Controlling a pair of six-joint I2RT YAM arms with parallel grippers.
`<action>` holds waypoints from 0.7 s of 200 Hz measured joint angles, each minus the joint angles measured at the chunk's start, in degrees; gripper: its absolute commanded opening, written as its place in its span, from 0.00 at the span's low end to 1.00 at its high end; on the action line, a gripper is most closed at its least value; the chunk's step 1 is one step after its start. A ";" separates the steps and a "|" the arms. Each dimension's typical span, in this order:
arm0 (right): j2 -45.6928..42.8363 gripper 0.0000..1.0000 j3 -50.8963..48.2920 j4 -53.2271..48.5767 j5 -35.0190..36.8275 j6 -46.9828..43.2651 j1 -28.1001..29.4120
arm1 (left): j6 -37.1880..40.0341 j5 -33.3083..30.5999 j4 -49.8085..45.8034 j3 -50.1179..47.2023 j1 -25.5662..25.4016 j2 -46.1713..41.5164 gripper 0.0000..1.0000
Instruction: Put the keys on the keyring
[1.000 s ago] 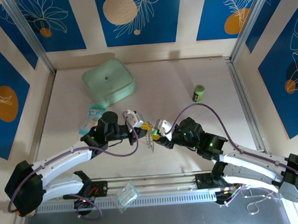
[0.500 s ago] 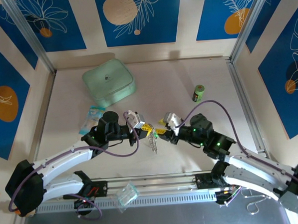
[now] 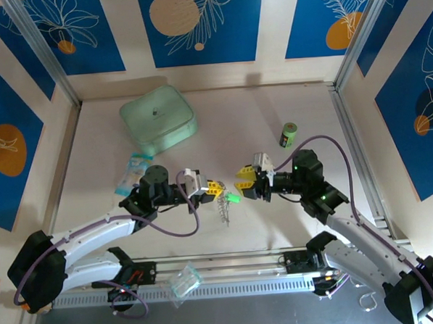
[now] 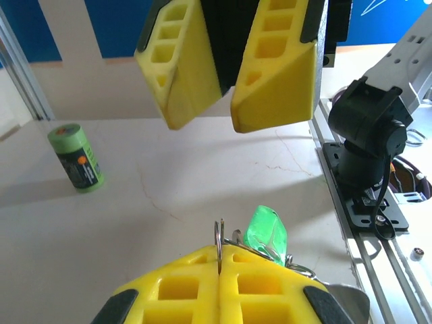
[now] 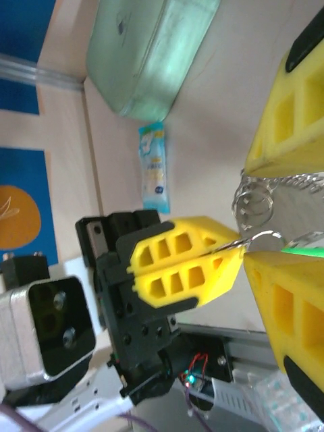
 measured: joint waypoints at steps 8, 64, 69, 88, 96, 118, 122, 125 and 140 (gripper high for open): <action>0.66 0.35 1.03 -0.66 -0.83 -1.16 0.28 | 0.59 0.37 0.52 0.00 0.00 0.00 0.00; 5.55 0.31 5.51 -5.27 -3.61 -6.93 2.78 | 2.47 2.62 1.99 -0.11 0.00 0.00 0.00; 5.81 0.30 5.53 -5.57 -3.63 -7.17 2.97 | 2.47 2.67 1.97 -0.11 0.00 0.00 0.00; 6.62 0.29 5.53 -6.78 -3.56 -8.07 3.54 | 2.47 2.91 1.99 -0.11 0.00 0.00 0.00; 7.02 0.28 5.53 -7.13 -3.41 -8.48 3.78 | 2.47 3.02 1.99 -0.11 0.00 0.00 0.00; 8.11 0.24 5.81 -8.20 -3.17 -9.29 4.37 | 2.45 3.28 2.10 -0.11 0.00 0.02 0.00; 8.35 0.23 5.92 -8.28 -3.08 -9.44 4.50 | 2.45 3.30 2.16 -0.11 0.00 0.02 0.00; 8.52 0.22 5.97 -8.39 -3.02 -9.53 4.57 | 2.43 3.39 2.25 -0.11 0.00 0.02 0.00; 9.27 0.18 6.29 -8.48 -2.75 -9.88 4.90 | 2.38 3.67 3.02 -0.13 0.00 0.07 0.00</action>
